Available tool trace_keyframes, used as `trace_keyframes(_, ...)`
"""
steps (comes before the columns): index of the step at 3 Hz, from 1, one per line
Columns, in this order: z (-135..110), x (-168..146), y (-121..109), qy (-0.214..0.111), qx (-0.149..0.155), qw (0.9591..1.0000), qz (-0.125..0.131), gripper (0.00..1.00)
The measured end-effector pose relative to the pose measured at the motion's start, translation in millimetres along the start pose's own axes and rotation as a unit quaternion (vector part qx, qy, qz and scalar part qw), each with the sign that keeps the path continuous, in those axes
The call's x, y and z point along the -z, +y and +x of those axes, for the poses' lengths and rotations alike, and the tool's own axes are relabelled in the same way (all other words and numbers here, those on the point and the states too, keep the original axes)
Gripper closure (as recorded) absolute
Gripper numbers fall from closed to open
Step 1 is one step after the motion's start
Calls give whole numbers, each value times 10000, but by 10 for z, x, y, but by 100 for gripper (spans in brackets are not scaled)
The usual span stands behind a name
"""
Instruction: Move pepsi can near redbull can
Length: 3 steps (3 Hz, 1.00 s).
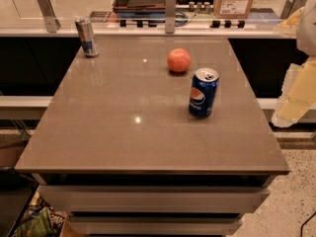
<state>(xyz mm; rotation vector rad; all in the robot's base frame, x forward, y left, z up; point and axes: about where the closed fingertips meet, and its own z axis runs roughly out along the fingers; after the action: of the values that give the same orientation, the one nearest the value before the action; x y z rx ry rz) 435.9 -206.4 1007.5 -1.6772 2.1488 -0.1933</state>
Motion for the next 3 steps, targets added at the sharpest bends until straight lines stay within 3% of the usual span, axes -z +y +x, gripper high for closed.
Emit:
trace_keyframes(2,-16,-11,-9,-66,-30,10000,22,0)
trace_keyframes(3,-27,-198,-47,-288,-226,9993,-26,0)
